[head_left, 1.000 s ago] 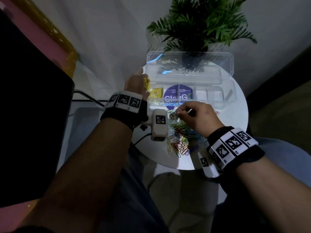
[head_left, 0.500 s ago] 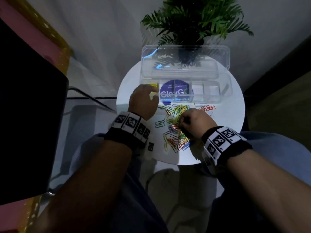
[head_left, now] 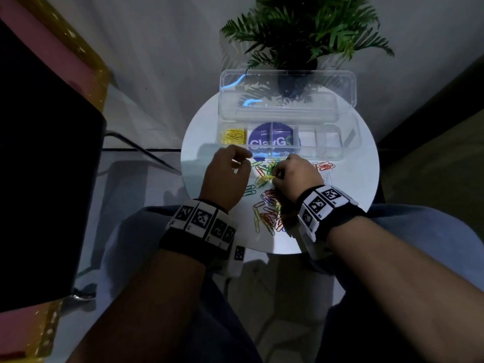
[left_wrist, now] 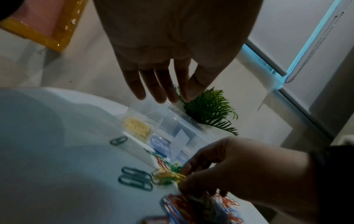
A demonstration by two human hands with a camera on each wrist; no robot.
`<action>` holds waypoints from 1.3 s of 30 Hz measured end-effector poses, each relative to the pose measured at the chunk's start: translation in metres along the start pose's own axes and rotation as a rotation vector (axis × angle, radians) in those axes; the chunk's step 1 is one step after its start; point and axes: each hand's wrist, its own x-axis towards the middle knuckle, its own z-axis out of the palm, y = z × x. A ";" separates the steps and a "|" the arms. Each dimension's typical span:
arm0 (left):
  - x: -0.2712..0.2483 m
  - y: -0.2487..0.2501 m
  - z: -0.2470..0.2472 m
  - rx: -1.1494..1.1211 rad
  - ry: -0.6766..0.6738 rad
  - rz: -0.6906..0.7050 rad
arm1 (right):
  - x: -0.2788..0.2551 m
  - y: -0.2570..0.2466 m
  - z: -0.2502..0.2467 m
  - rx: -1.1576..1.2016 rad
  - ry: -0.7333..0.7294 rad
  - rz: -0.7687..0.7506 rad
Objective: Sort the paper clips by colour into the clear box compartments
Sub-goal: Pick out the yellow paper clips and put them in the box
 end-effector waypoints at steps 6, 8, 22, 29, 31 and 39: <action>0.005 -0.018 0.012 -0.317 -0.159 -0.406 | 0.000 0.006 -0.001 0.088 -0.027 -0.002; 0.008 -0.017 0.013 -0.469 -0.166 -0.538 | -0.001 0.010 -0.003 0.188 -0.032 0.033; 0.005 -0.005 0.007 -1.258 -0.299 -0.909 | -0.008 -0.029 -0.023 0.232 -0.088 -0.339; 0.001 -0.001 0.004 -1.406 -0.262 -0.861 | -0.006 -0.039 -0.039 0.449 -0.012 -0.250; 0.003 -0.003 -0.001 -1.407 -0.243 -0.835 | -0.005 -0.031 -0.040 0.531 0.092 -0.186; 0.007 -0.017 -0.017 -1.301 -0.172 -0.797 | -0.003 -0.004 -0.017 0.144 -0.062 -0.044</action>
